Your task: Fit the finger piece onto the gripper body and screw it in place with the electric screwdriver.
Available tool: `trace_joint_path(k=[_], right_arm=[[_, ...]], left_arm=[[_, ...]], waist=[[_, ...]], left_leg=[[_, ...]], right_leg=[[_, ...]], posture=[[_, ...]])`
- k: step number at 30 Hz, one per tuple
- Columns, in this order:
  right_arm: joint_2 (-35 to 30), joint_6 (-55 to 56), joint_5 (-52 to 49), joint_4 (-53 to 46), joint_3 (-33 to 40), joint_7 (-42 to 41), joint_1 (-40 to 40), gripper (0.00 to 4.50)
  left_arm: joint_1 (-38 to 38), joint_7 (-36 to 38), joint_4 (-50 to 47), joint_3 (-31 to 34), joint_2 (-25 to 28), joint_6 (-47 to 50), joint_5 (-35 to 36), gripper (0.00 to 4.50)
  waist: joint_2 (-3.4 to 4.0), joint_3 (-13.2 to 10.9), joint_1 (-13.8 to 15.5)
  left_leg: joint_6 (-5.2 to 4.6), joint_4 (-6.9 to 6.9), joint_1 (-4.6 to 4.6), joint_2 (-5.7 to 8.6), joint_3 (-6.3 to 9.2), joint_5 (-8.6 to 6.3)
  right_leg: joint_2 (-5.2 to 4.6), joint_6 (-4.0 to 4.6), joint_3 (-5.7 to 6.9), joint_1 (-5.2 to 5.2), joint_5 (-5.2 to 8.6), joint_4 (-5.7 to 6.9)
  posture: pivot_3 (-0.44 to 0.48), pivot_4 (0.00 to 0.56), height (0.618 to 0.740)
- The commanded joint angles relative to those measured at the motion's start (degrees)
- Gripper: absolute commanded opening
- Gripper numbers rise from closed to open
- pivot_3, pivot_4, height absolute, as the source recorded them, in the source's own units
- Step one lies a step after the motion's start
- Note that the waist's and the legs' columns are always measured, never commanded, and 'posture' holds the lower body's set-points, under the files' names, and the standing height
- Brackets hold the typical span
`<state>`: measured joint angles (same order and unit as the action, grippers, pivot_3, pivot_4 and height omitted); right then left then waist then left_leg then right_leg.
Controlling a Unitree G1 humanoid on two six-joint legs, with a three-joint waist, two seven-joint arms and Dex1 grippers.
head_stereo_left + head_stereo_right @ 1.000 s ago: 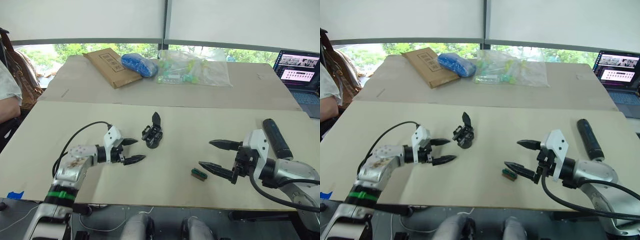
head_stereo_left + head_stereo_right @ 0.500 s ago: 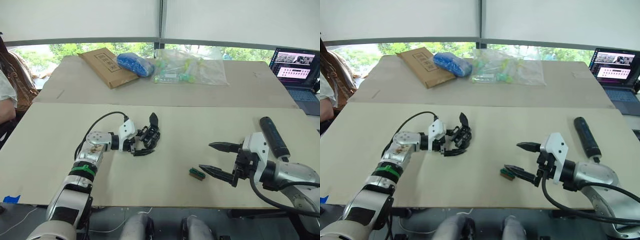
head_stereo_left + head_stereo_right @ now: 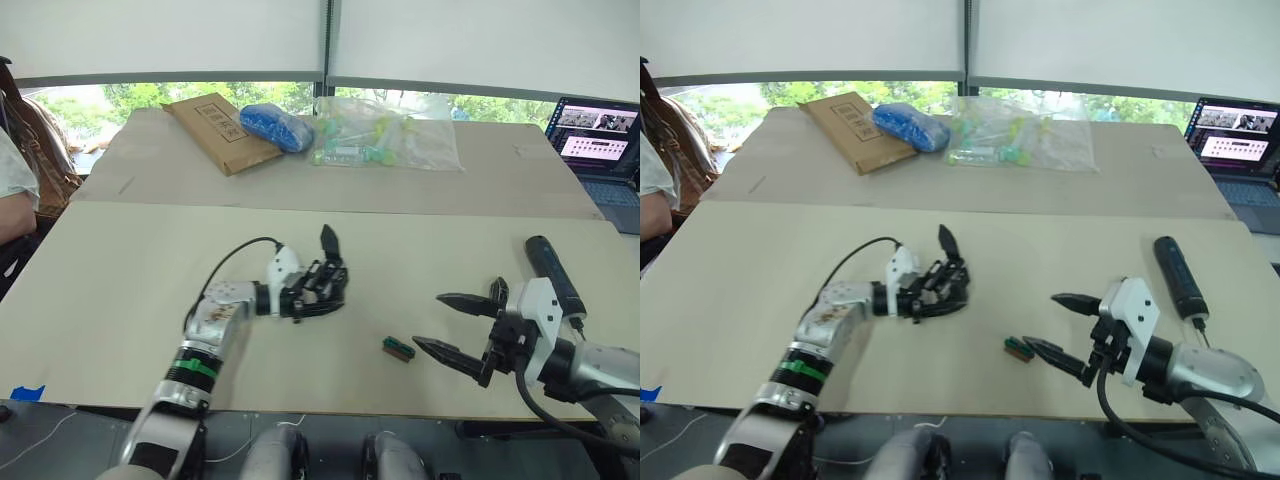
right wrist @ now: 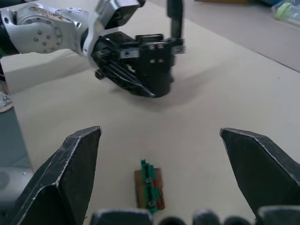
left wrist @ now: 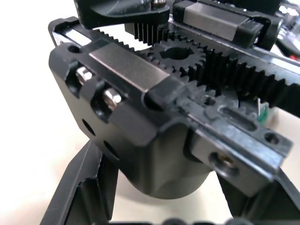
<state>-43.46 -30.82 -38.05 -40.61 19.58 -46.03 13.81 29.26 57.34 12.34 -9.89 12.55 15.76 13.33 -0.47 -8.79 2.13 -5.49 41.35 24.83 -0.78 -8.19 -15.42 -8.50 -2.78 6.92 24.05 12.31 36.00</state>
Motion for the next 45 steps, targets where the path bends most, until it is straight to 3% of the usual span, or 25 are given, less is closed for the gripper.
trace_joint_path(k=[1, 4, 7, 16, 20, 21, 25, 28, 31, 34, 36, 39, 45], right_arm=[[1.8, 0.7, 0.1, -3.1, 2.7, 3.0, 2.8, 4.5], [3.4, 1.1, 0.6, -4.5, 3.0, 5.1, 4.1, 4.5], [4.7, 1.3, 1.4, -4.6, 3.2, 7.6, 3.9, 4.5], [4.2, 1.8, 1.9, -3.1, 2.2, 7.7, 2.2, 4.5], [3.6, 2.6, 3.3, -1.9, 1.1, 6.4, 0.9, 4.5], [3.5, 2.6, 3.3, -1.7, 1.0, 6.2, 0.6, 4.5], [2.2, 1.8, 2.5, -1.1, 2.5, 5.0, -0.3, 4.5], [-1.3, -1.1, -1.1, 0.0, 7.4, 3.2, -1.6, 4.5], [-8.7, -11.7, -9.6, 4.1, 14.7, 2.0, -3.8, 4.5], [-18.7, -27.0, -15.9, 11.9, 14.3, 4.6, -10.9, 4.5], [-21.8, -36.8, -17.3, 19.3, 8.9, 9.8, -20.7, 4.5], [-18.5, -48.6, -13.8, 31.6, 1.0, 18.0, -37.5, 4.5], [-14.0, -61.7, -9.4, 50.8, -7.8, 26.7, -54.0, 4.5]], left_arm=[[-1.4, -14.2, -11.5, -1.5, -4.6, 6.4, -4.2, 2.35], [-2.1, -23.3, -13.0, -2.2, -8.3, 8.7, -7.8, 2.35], [-2.7, -27.4, -12.7, -3.5, -10.1, 8.8, -9.8, 2.35], [-4.4, -29.8, -8.6, -7.3, -10.1, 6.1, -13.0, 2.35], [-4.1, -28.1, -7.2, -7.4, -9.5, 6.8, -12.4, 4.21], [-4.4, -27.5, -8.5, -6.6, -8.8, 8.3, -11.6, 4.38], [-6.9, -22.4, -16.1, -3.6, -2.2, 15.2, -7.8, 4.38], [-9.1, -15.0, -21.9, -0.4, 7.6, 19.6, -3.5, 4.38], [-8.7, -6.8, -25.6, 4.0, 16.8, 21.3, 2.3, 4.38], [-6.0, 5.7, -27.7, 8.4, 24.6, 18.1, 10.3, 4.38], [-3.6, 12.1, -29.1, 9.7, 28.0, 19.0, 15.6, 4.38], [0.5, 17.1, -31.4, 9.8, 30.2, 22.3, 22.1, 4.38], [7.4, 15.0, -34.1, 11.0, 28.6, 30.0, 32.5, 4.38]], waist=[[0.0, 0.0, 0.0], [0.0, 0.0, -0.1], [0.0, 0.0, -0.1], [0.0, 0.0, 0.5], [0.01, 0.0, 0.5], [0.01, 0.0, 0.4], [0.04, 0.0, -0.1], [0.09, 0.1, -0.8], [0.11, 0.0, -1.1], [0.12, 0.0, -1.0], [0.11, 0.0, -0.9], [0.11, 0.0, -1.3], [0.13, 0.0, -1.4]], left_leg=[[-0.02, -0.02, -0.02, -0.01, 0.01, -0.02], [-0.04, -0.05, -0.1, -0.01, 0.03, -0.03], [-0.02, -0.13, -0.1, -0.04, 0.02, -0.02], [-0.04, -0.09, -0.07, -0.01, 0.01, -0.03], [-0.04, -0.08, -0.08, -0.01, 0.02, -0.03], [-0.05, -0.09, -0.08, -0.01, 0.02, -0.04], [-0.04, -0.12, -0.08, -0.03, 0.01, -0.03], [0.02, -0.19, -0.12, -0.05, 0.0, 0.0], [0.06, -0.22, -0.18, -0.05, 0.01, 0.02], [0.06, -0.2, -0.18, -0.05, 0.03, 0.01], [0.07, -0.23, -0.23, -0.05, 0.11, 0.0], [0.07, -0.29, -0.26, -0.02, 0.13, 0.0], [0.21, -0.4, -0.08, 0.01, -0.07, 0.14]], right_leg=[[0.0, 0.0, -0.03, -0.01, -0.01, 0.0], [-0.01, 0.01, -0.09, -0.01, -0.01, 0.04], [0.03, 0.03, -0.11, 0.07, 0.0, 0.05], [-0.02, 0.03, -0.06, 0.02, 0.0, -0.02], [-0.02, 0.04, -0.06, 0.03, 0.0, 0.0], [-0.03, 0.04, -0.06, 0.02, 0.0, 0.0], [-0.02, 0.05, -0.07, 0.08, 0.0, 0.03], [0.0, 0.1, -0.08, 0.09, 0.04, 0.07], [0.0, 0.12, -0.08, 0.06, 0.05, 0.08], [-0.05, 0.14, -0.05, 0.07, 0.05, 0.04], [-0.13, 0.18, 0.03, 0.17, 0.06, -0.07], [-0.18, 0.27, 0.03, 0.13, 0.09, -0.16], [0.03, 0.16, 0.07, 0.09, 0.07, -0.1]], posture=[[0.0, 0.15, 0.732], [0.0, 0.15, 0.732], [0.0, 0.15, 0.732], [0.0, 0.15, 0.732], [0.0, 0.15, 0.732], [0.0, 0.15, 0.732], [0.0, 0.15, 0.732], [0.0, 0.15, 0.732], [0.0, 0.15, 0.732], [0.0, 0.15, 0.732], [0.0, 0.15, 0.732], [0.0, 0.15, 0.732], [0.0, 0.15, 0.732]])
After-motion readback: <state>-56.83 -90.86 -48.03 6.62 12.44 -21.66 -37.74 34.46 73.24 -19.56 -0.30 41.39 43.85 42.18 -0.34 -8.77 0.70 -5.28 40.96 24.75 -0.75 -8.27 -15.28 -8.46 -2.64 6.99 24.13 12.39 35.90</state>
